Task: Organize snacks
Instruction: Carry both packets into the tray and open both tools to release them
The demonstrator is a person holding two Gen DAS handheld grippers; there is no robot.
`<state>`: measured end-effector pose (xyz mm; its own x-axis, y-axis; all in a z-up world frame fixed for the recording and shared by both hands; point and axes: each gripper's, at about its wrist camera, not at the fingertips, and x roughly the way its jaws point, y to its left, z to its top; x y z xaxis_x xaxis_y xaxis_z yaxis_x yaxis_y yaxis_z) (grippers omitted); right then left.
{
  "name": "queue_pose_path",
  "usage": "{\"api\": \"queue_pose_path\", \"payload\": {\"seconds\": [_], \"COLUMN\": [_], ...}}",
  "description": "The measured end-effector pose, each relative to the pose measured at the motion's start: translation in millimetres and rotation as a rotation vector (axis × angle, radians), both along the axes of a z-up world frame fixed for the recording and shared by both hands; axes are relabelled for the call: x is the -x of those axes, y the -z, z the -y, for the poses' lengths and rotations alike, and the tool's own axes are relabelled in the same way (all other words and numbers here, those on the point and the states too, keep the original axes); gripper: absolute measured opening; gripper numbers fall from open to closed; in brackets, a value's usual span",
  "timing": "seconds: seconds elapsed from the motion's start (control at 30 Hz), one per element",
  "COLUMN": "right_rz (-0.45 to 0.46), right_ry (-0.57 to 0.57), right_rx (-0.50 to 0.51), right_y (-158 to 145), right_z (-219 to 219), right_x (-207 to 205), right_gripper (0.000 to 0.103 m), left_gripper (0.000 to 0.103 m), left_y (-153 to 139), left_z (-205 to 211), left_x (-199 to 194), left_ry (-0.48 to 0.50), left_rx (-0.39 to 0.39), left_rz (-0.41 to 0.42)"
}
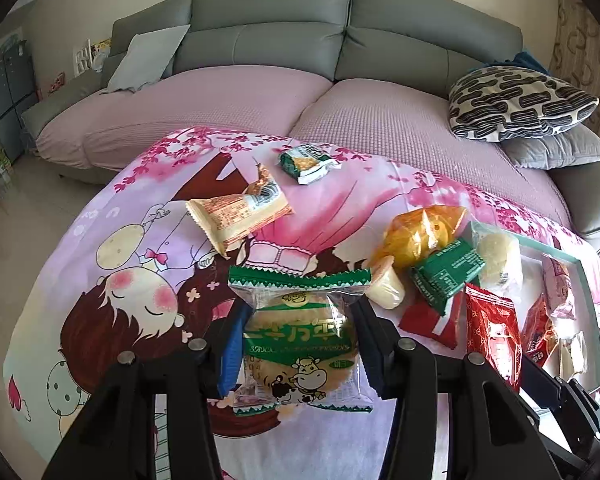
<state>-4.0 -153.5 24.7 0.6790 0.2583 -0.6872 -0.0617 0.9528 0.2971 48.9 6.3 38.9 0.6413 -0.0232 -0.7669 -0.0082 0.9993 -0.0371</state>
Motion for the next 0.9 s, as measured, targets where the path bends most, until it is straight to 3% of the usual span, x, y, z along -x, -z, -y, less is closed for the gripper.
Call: {"api": "queue_pose_path", "payload": {"seconds": [0.43, 0.9], "right_rz": [0.052, 0.047], "right_ry": [0.198, 0.445], "right_rx": [-0.022, -0.010], "right_y": [-22, -22], "right_z": [90, 197], "right_x": [26, 62], "right_gripper": [0.047, 0.047], "left_gripper": [0.052, 0.052], "left_y": [-4, 0], "left_z": [86, 162], "left_x": [14, 32], "left_ry": [0.182, 0.355], "left_rx": [-0.005, -0.064], "left_rz": [0.007, 0.011]}}
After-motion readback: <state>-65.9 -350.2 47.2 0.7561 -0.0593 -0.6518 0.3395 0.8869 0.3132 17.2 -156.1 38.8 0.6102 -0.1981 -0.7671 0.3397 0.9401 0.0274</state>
